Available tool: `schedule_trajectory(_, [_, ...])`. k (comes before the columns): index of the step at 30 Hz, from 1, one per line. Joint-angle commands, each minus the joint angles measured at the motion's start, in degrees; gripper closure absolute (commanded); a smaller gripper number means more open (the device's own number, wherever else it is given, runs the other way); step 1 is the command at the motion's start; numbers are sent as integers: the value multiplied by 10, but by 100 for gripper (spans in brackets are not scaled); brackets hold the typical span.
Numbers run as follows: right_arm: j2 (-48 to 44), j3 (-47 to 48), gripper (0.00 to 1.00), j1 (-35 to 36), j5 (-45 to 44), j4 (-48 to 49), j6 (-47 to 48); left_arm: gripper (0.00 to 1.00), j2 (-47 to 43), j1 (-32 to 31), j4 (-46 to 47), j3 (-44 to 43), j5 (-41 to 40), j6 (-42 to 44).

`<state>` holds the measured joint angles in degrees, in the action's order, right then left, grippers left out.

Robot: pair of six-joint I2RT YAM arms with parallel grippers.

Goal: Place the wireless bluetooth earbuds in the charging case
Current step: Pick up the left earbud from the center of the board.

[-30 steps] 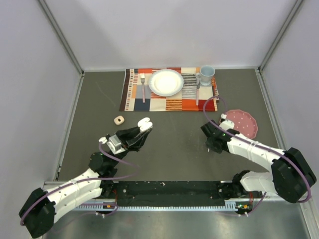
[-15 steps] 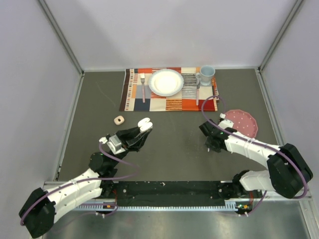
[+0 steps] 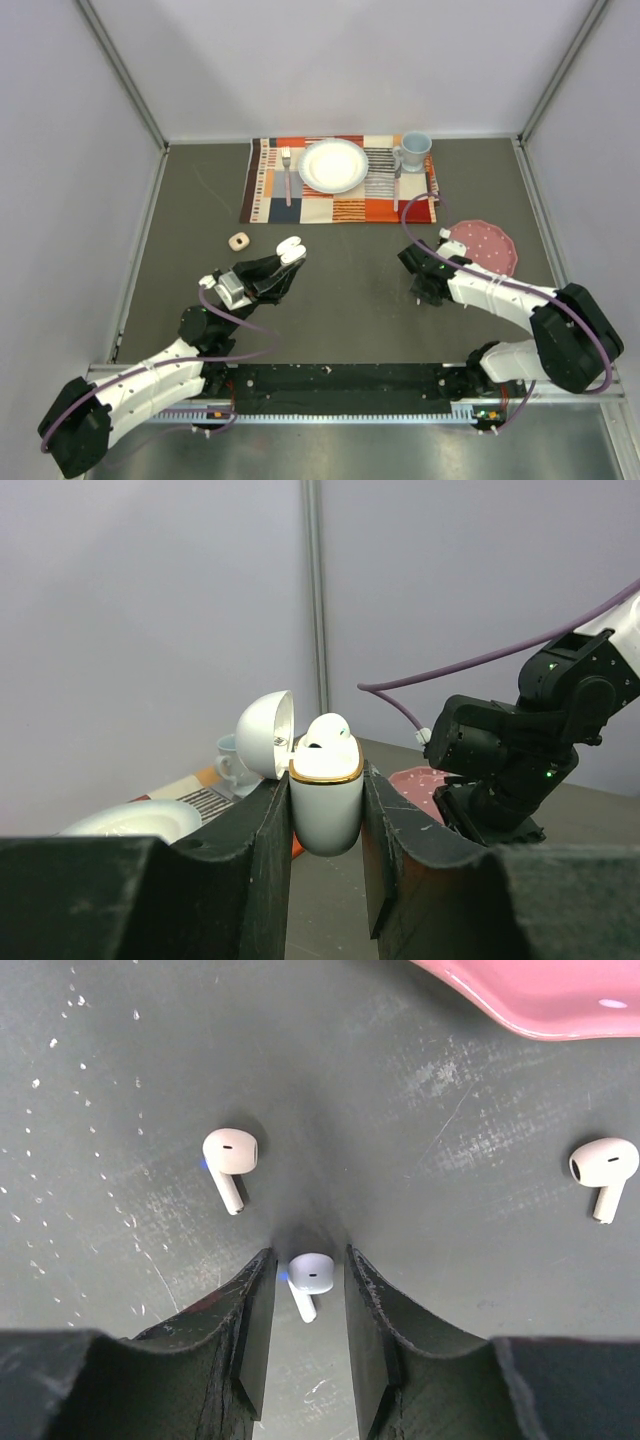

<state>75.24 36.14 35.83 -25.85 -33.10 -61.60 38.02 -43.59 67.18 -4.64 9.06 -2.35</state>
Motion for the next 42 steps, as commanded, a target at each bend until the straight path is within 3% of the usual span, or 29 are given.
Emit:
schedule_trajectory(1, [3,12,67,-4,-5,22,-1,100,-4,0,19,5,-8,7])
schedule_trajectory(10, [15,14,72,-4,-10,24,3,100,-8,0,17,5,-10,9])
schedule_trajectory(28, [26,14,70,-4,13,30,57,100,-6,0,18,1,-6,8])
schedule_trajectory(42, [11,1,71,-5,13,30,26,100,-7,0,17,2,-7,7])
